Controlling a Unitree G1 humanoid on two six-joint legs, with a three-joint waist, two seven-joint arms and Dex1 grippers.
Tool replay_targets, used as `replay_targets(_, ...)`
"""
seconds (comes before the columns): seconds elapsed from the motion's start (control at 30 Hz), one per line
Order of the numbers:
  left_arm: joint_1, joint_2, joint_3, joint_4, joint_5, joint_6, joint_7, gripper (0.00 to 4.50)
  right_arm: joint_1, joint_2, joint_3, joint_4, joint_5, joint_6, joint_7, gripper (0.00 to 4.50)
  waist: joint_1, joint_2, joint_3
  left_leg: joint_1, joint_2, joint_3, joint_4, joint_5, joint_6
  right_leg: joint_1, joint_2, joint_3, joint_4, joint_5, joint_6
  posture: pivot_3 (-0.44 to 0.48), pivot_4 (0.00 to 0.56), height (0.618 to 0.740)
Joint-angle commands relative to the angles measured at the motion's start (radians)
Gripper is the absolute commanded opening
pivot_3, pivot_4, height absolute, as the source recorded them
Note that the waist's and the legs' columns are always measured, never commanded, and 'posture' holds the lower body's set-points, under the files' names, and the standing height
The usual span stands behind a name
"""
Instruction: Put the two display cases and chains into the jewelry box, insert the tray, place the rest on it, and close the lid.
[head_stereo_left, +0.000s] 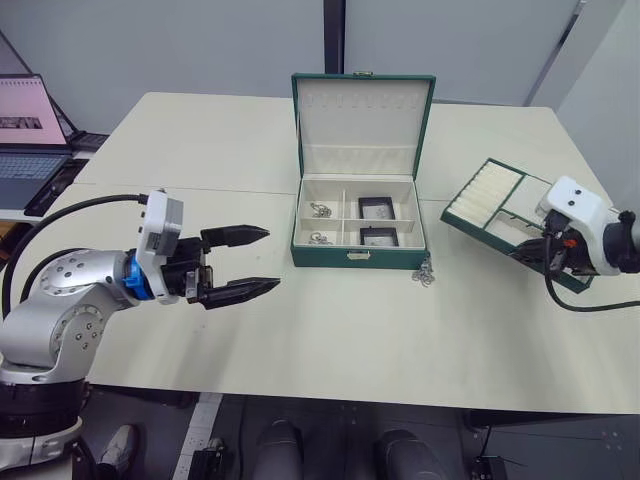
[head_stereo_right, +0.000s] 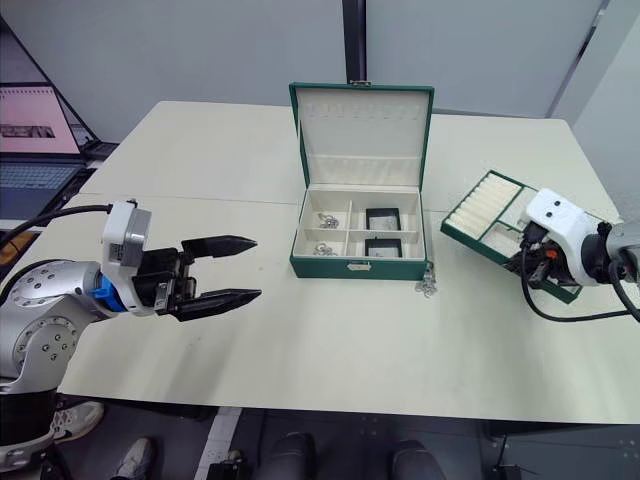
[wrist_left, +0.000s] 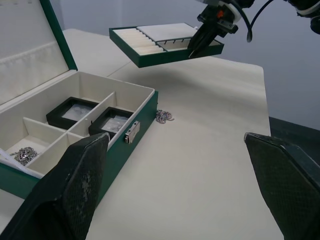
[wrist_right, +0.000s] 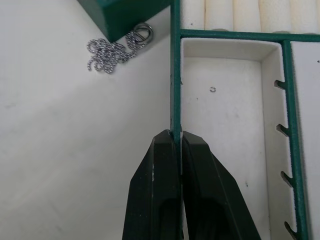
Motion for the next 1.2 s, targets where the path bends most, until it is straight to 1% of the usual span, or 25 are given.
replay_targets(0.03, -0.025, 0.025, 0.024, 0.029, 0.010, -0.028, -0.027, 4.50, -0.127, -0.010, 0.047, -0.094, 0.058, 0.054, 0.048, 0.03, -0.002, 0.000, 0.000, 0.000, 0.000, 0.000, 0.000, 0.000, 0.000, 0.000, 0.000, 0.000, 0.000, 0.000, 0.000, 0.000, 0.150, 0.737)
replay_targets(0.1, -0.027, 0.028, 0.033, 0.034, 0.010, -0.027, -0.028, 4.50, -0.218, 0.024, 0.110, -0.091, 0.074, 0.070, 0.070, 0.03, -0.001, 0.000, 0.000, 0.000, 0.000, -0.001, 0.000, 0.000, 0.000, -0.001, 0.000, 0.000, 0.001, 0.000, 0.000, 0.000, 0.150, 0.737)
replay_targets(0.2, -0.021, 0.031, 0.045, 0.032, 0.010, -0.024, -0.025, 4.50, -0.316, 0.064, 0.192, -0.076, 0.072, 0.077, 0.087, 0.03, 0.000, 0.000, 0.000, 0.000, 0.000, 0.000, 0.000, 0.000, 0.000, -0.001, 0.000, 0.000, 0.001, 0.000, 0.000, 0.000, 0.150, 0.737)
replay_targets(0.27, -0.012, 0.036, 0.053, 0.037, 0.015, -0.026, -0.025, 4.50, -0.402, 0.139, 0.272, -0.043, 0.064, 0.079, 0.093, 0.03, 0.001, 0.000, 0.000, 0.000, 0.000, 0.000, 0.000, 0.000, 0.000, -0.002, 0.000, 0.000, 0.001, 0.000, 0.000, 0.000, 0.150, 0.737)
replay_targets(0.43, -0.003, 0.040, 0.063, 0.039, 0.019, -0.026, -0.023, 4.50, -0.505, 0.261, 0.417, 0.068, 0.007, 0.005, 0.108, 0.03, 0.000, 0.000, 0.000, 0.000, 0.001, 0.000, 0.000, 0.000, 0.000, -0.003, 0.000, 0.000, 0.004, 0.000, 0.000, 0.000, 0.150, 0.737)
replay_targets(0.53, 0.008, 0.046, 0.079, 0.032, 0.019, -0.020, -0.010, 4.50, -0.552, 0.326, 0.476, 0.158, -0.040, -0.052, 0.114, 0.03, 0.000, 0.000, 0.000, -0.001, 0.001, 0.000, 0.001, 0.000, 0.000, -0.004, 0.000, 0.000, 0.004, 0.000, 0.000, 0.000, 0.150, 0.737)
replay_targets(0.8, 0.063, 0.066, 0.150, 0.015, 0.005, -0.005, 0.018, 4.50, -0.615, 0.452, 0.545, 0.338, -0.132, -0.206, 0.148, 0.03, -0.001, 0.000, 0.000, -0.001, 0.002, 0.002, 0.001, 0.000, 0.000, -0.007, 0.000, 0.000, 0.007, 0.000, 0.000, 0.000, 0.150, 0.737)
replay_targets(1.07, 0.128, 0.088, 0.223, -0.031, -0.030, 0.036, 0.037, 4.50, -0.649, 0.577, 0.554, 0.510, -0.212, -0.369, 0.184, 0.03, -0.003, -0.001, 0.001, -0.001, 0.003, 0.004, 0.000, 0.000, 0.000, -0.009, 0.000, 0.000, 0.007, 0.000, 0.000, 0.000, 0.150, 0.737)
replay_targets(1.2, 0.152, 0.087, 0.245, -0.057, -0.037, 0.046, 0.047, 4.50, -0.664, 0.626, 0.547, 0.584, -0.244, -0.419, 0.200, 0.03, -0.004, -0.001, 0.000, -0.001, 0.003, 0.005, 0.000, 0.000, 0.000, -0.010, 0.000, 0.000, 0.008, 0.000, 0.000, 0.000, 0.150, 0.737)
